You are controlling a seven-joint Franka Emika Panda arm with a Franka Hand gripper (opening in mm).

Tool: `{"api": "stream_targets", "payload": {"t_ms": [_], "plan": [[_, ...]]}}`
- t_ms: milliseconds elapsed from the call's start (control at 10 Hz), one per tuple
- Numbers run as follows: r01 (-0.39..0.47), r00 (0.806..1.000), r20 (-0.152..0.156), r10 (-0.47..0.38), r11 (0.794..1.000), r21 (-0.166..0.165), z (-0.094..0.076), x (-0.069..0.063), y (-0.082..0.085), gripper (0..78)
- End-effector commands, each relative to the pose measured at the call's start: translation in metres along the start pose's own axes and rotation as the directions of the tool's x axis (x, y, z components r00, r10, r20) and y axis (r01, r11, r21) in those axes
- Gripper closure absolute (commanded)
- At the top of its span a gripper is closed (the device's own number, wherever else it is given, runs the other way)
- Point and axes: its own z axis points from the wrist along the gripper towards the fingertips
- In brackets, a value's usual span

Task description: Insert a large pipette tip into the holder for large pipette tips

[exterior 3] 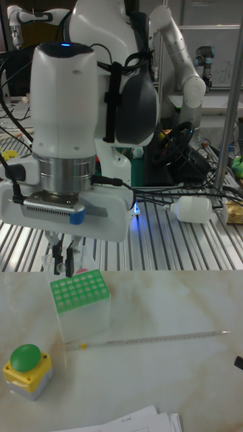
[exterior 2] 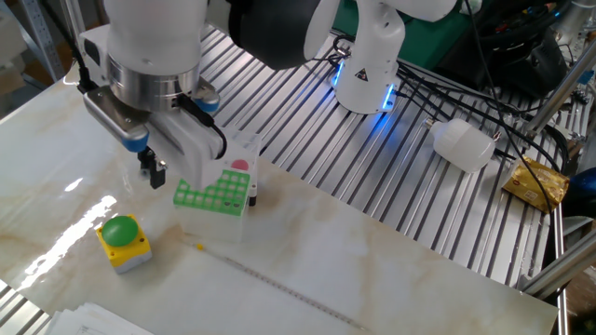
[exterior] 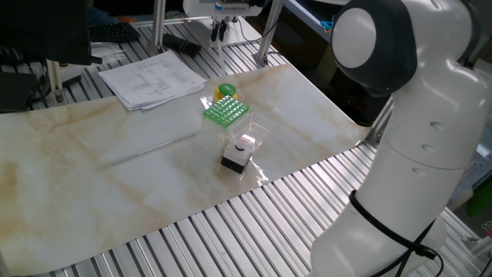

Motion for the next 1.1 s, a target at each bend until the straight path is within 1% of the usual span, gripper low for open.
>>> {"api": "stream_targets", "payload": {"t_ms": [100,400,600,700,900,1100], "plan": [[-0.001,1.0,-0.002,0.001,1.0,0.001,-0.0017,-0.0009,-0.0023,76.4],[0.002,1.0,-0.013,-0.002,1.0,-0.002,-0.0018,-0.0007,-0.0025,76.4],[0.006,1.0,-0.015,-0.006,1.0,-0.003,-0.0018,-0.0007,-0.0025,76.4],[-0.011,1.0,-0.025,0.011,1.0,-0.011,-0.0018,-0.0007,-0.0025,76.4],[-0.044,0.999,-0.014,0.044,0.999,-0.007,-0.0018,-0.0007,-0.0025,76.4],[-0.069,0.997,0.016,0.069,0.998,-0.009,-0.0018,-0.0007,-0.0025,76.4]]}}
